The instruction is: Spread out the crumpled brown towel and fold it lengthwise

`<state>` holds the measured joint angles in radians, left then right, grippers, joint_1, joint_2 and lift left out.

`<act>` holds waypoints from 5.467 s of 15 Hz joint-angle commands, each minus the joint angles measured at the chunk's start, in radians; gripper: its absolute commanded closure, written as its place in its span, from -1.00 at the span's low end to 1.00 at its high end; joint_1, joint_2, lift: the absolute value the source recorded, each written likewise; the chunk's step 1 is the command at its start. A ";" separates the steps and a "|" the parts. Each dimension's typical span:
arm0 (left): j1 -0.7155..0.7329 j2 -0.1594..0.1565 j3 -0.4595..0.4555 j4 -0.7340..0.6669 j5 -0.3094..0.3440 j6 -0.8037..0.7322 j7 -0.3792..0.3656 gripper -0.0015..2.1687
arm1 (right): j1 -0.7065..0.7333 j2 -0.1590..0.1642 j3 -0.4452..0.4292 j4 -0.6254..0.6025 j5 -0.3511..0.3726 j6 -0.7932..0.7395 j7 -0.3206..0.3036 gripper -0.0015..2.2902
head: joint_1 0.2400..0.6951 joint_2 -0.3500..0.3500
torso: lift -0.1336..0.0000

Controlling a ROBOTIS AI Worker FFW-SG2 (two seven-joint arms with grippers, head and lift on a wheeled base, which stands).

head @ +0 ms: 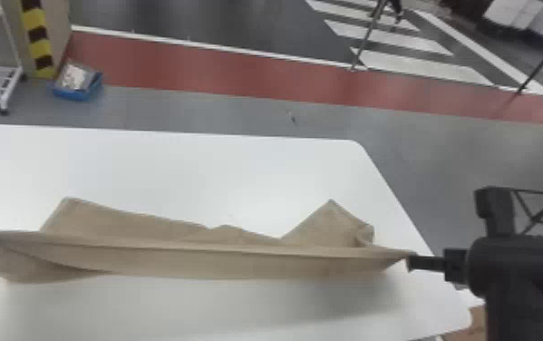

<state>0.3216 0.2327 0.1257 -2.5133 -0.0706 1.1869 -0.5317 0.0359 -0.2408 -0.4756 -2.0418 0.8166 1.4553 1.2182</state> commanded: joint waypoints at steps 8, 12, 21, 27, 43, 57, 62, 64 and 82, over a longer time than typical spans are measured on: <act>0.024 -0.016 -0.043 0.004 -0.017 -0.006 -0.007 0.33 | 0.113 0.014 0.138 -0.046 0.202 -0.131 -0.017 -0.75 | 1.00 -1.00 | -0.86; 0.024 -0.016 -0.043 0.010 -0.017 -0.009 -0.005 0.33 | 0.128 0.008 0.210 -0.049 0.351 -0.195 -0.026 -0.75 | 1.00 -1.00 | -0.86; 0.031 -0.021 -0.032 0.008 -0.017 -0.016 -0.007 0.33 | 0.141 -0.029 0.318 0.005 0.483 -0.229 0.044 -0.72 | 1.00 -1.00 | -0.86; 0.031 -0.021 -0.028 0.007 -0.017 -0.022 -0.008 0.33 | 0.170 -0.041 0.299 0.002 0.493 -0.250 0.055 -0.57 | 1.00 -1.00 | -0.86; -0.021 -0.026 -0.031 0.005 -0.001 -0.105 0.001 0.33 | 0.153 -0.038 0.189 -0.216 0.228 -0.253 -0.080 0.49 | 1.00 -1.00 | -0.86; -0.903 -0.154 -0.207 0.850 -0.097 -0.255 0.075 0.33 | -0.646 -0.040 0.333 0.431 -0.085 -0.217 -0.528 0.76 | 0.39 -0.79 | -0.86; -1.115 -0.181 -0.210 1.068 -0.106 -0.371 0.098 0.33 | -0.812 -0.015 0.344 0.523 -0.096 -0.269 -0.620 0.89 | -0.32 -0.75 | -0.86; -1.096 -0.171 -0.173 1.016 -0.103 -0.362 0.079 0.33 | -0.803 -0.025 0.338 0.474 -0.129 -0.232 -0.603 0.89 | -0.53 -0.72 | -0.86; 0.109 -0.138 0.342 0.326 0.017 -0.862 -0.314 0.33 | 0.357 0.032 -0.012 -0.363 -0.422 -0.281 -0.367 0.89 | 1.00 -0.55 | -0.86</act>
<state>0.4366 0.0902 0.4545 -2.1926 -0.0394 0.3221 -0.8441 0.4147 -0.2088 -0.4818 -2.4173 0.3945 1.1761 0.8510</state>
